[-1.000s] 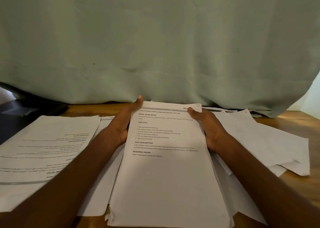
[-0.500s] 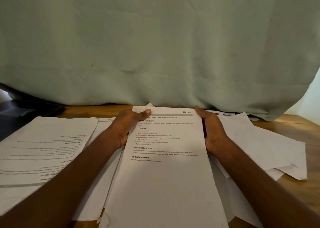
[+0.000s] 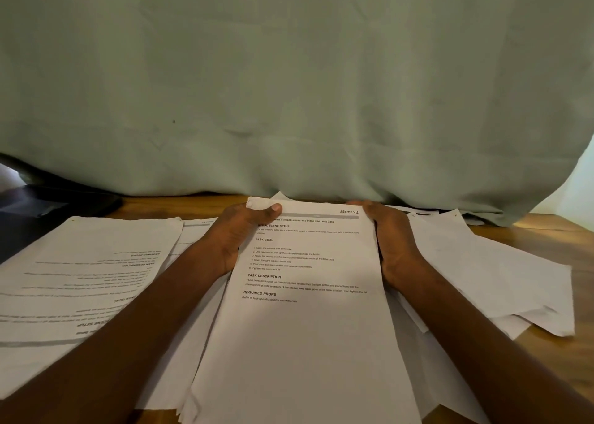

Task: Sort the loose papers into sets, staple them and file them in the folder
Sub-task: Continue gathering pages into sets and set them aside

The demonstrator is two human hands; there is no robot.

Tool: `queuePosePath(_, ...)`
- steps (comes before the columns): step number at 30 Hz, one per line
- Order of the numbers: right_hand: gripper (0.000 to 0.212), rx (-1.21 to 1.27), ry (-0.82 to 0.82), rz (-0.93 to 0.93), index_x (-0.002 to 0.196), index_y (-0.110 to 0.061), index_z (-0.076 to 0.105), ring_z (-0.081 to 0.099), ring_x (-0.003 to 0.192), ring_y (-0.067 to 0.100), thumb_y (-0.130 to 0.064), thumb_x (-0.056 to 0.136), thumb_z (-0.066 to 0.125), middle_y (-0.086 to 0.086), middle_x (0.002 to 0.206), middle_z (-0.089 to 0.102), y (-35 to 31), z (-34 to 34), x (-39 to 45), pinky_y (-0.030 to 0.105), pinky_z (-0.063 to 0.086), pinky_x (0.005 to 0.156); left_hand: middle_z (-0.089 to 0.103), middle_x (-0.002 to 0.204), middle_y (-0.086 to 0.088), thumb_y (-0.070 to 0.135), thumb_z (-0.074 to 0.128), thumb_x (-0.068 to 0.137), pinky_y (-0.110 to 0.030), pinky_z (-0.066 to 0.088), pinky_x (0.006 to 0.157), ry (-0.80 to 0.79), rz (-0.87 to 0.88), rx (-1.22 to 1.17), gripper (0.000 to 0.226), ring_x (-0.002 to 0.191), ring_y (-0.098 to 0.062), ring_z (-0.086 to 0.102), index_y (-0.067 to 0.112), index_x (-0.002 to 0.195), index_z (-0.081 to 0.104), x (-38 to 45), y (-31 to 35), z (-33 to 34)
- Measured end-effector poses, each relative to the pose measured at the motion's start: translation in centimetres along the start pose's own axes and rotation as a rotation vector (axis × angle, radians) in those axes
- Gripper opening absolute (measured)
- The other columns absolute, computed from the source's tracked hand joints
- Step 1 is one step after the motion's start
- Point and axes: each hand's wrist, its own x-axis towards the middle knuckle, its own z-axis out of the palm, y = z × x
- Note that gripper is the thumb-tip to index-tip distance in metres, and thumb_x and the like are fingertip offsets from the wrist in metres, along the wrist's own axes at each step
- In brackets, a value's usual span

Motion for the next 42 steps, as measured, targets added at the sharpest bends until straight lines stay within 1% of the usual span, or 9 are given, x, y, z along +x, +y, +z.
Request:
queuePosePath(10, 0.028, -0.19, 0.047, -0.174, 0.098, -0.009, 0.076, 0.074, 0.073, 0.01, -0.007, 0.104, 0.049, 0.001, 0.089, 0.079, 0.2, -0.3, 0.2, 0.019, 0.056, 0.06, 0.077, 0.076, -0.008, 0.023, 0.079, 0.089, -0.031, 0.056, 0.048, 0.181, -0.027, -0.223, 0.019, 0.058, -0.021, 0.073, 0.008, 0.096, 0.072, 0.7, -0.3, -0.5)
queuePosePath(16, 0.03, -0.245, 0.083, -0.216, 0.09, -0.014, 0.075, 0.072, 0.075, 0.009, -0.007, 0.104, 0.049, -0.001, 0.086, 0.078, 0.3, -0.2, 0.5, 0.019, 0.055, 0.066, 0.072, 0.072, -0.004, 0.031, 0.066, 0.097, -0.028, 0.056, 0.057, 0.07, -0.067, -0.322, 0.028, 0.063, -0.021, 0.068, 0.014, 0.078, 0.078, 1.2, -0.5, -0.7)
queuePosePath(20, 0.029, -0.237, 0.115, -0.22, 0.092, -0.011, 0.075, 0.07, 0.074, 0.008, -0.007, 0.104, 0.05, -0.004, 0.083, 0.077, 0.1, -0.3, 0.4, 0.021, 0.056, 0.07, 0.077, 0.094, -0.011, 0.049, 0.066, 0.094, -0.033, 0.059, 0.065, -0.207, -0.104, -0.275, 0.043, 0.079, -0.024, 0.074, 0.01, 0.107, 0.075, 1.0, -0.5, -1.0)
queuePosePath(22, 0.028, -0.258, 0.112, -0.228, 0.094, -0.011, 0.076, 0.071, 0.08, 0.012, -0.007, 0.104, 0.049, -0.002, 0.086, 0.077, 0.1, -0.3, 0.1, 0.025, 0.058, 0.076, 0.077, 0.109, -0.016, 0.034, 0.072, 0.09, -0.039, 0.062, 0.068, -0.271, -0.144, -0.191, 0.042, 0.09, -0.03, 0.077, 0.006, 0.122, 0.071, 0.8, -1.1, -0.9)
queuePosePath(25, 0.029, -0.594, 0.141, -0.37, 0.099, -0.016, 0.075, 0.069, 0.094, 0.018, -0.011, 0.104, 0.047, -0.001, 0.098, 0.075, 0.0, -0.4, -0.2, 0.033, 0.055, 0.086, 0.076, 0.114, -0.018, 0.012, 0.068, 0.095, -0.042, 0.064, 0.07, -0.193, -0.056, -0.078, 0.031, 0.096, -0.033, 0.077, 0.006, 0.126, 0.068, 0.6, -1.3, -0.5)
queuePosePath(29, 0.027, -1.242, 0.146, -0.672, 0.127, -0.018, 0.065, 0.061, 0.116, 0.026, -0.024, 0.104, 0.051, 0.004, 0.125, 0.067, -0.5, 0.3, -0.9, 0.043, 0.045, 0.1, 0.075, 0.118, -0.017, 0.006, 0.063, 0.1, -0.047, 0.059, 0.094, -0.11, 0.113, 0.02, 0.028, 0.109, -0.035, 0.072, 0.002, 0.127, 0.066, 0.6, -1.2, 0.3)
queuePosePath(32, 0.037, -1.38, -0.025, -0.803, 0.14, -0.023, 0.055, 0.051, 0.132, 0.019, -0.029, 0.104, 0.047, -0.002, 0.143, 0.057, -1.2, 3.2, -1.2, 0.053, 0.03, 0.115, 0.074, 0.118, -0.019, 0.004, 0.062, 0.1, -0.04, 0.06, 0.09, -0.115, 0.194, 0.046, 0.026, 0.107, -0.033, 0.072, 0.0, 0.125, 0.065, 0.8, -1.3, 0.7)
queuePosePath(35, 0.041, -1.441, -0.25, -0.729, 0.149, -0.031, 0.043, 0.047, 0.135, 0.016, -0.034, 0.108, 0.04, -0.006, 0.146, 0.054, -0.8, 6.3, -1.2, 0.056, 0.02, 0.117, 0.076, 0.113, -0.014, 0.012, 0.062, 0.102, -0.038, 0.06, 0.086, -0.057, 0.231, 0.105, 0.022, 0.104, -0.029, 0.073, 0.006, 0.123, 0.064, 1.0, -1.2, 0.9)
queuePosePath(42, 0.05, -1.338, -0.238, -0.727, 0.145, -0.032, 0.054, 0.056, 0.116, 0.024, -0.013, 0.099, 0.049, 0.001, 0.123, 0.063, 1.2, 6.6, -0.9, 0.046, 0.045, 0.101, 0.077, 0.1, -0.012, 0.017, 0.065, 0.101, -0.034, 0.06, 0.075, 0.135, 0.249, 0.124, 0.019, 0.089, -0.023, 0.074, 0.004, 0.115, 0.063, 1.7, -1.8, 1.3)
